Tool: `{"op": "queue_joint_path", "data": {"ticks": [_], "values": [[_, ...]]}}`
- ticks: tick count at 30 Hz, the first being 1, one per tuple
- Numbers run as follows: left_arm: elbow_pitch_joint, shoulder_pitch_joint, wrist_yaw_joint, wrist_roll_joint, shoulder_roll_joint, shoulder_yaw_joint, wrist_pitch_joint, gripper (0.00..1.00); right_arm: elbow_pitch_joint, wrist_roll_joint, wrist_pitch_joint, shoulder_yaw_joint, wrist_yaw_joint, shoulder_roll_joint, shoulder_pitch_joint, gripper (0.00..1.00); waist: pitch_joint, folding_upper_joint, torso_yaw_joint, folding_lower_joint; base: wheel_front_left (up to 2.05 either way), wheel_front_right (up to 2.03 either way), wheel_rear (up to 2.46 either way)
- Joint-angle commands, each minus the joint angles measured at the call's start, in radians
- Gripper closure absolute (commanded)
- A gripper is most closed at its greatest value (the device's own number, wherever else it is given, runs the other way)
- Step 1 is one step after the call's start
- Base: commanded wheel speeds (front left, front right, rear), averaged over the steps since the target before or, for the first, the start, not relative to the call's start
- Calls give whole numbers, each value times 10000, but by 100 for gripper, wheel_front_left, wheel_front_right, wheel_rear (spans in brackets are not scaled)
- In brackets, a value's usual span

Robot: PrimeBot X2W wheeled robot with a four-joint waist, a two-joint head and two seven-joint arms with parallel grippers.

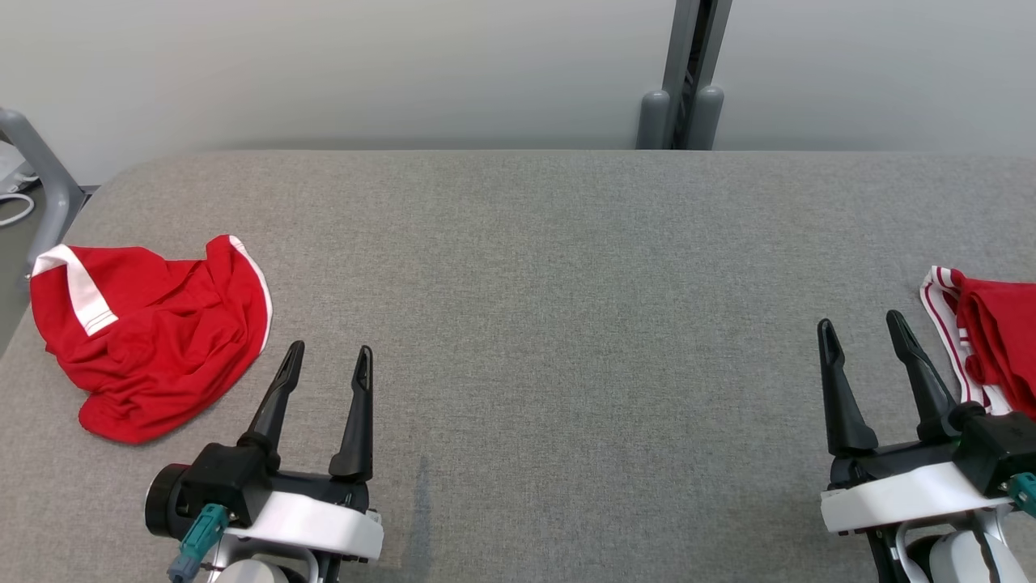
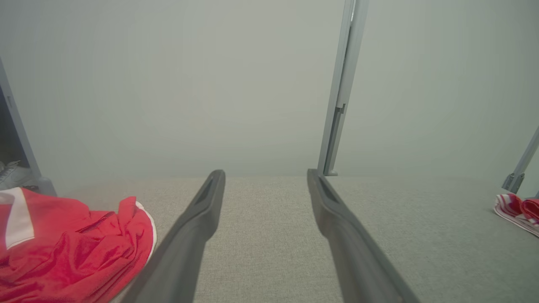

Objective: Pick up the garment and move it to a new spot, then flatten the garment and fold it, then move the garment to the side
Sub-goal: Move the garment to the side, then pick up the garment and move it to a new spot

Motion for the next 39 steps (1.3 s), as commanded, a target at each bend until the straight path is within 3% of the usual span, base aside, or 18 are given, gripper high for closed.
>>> {"op": "queue_joint_path", "data": {"ticks": [1, 32, 39], "values": [[7, -46, 20, -2, 25, 1, -40, 0, -19, -44, -7, -39, -4, -13, -21, 0, 11, 0, -8, 0, 0, 0, 0], [131, -137, -78, 87, 25, 14, -40, 0, 131, -86, -7, -84, -4, 119, -75, 0, 45, 0, -29, 0, 0, 0, 0], [119, -304, -14, 0, 29, -110, -40, 0, 102, -46, -7, -66, -5, 133, -46, 0, 166, 0, 339, 0, 0, 0, 0]]}}
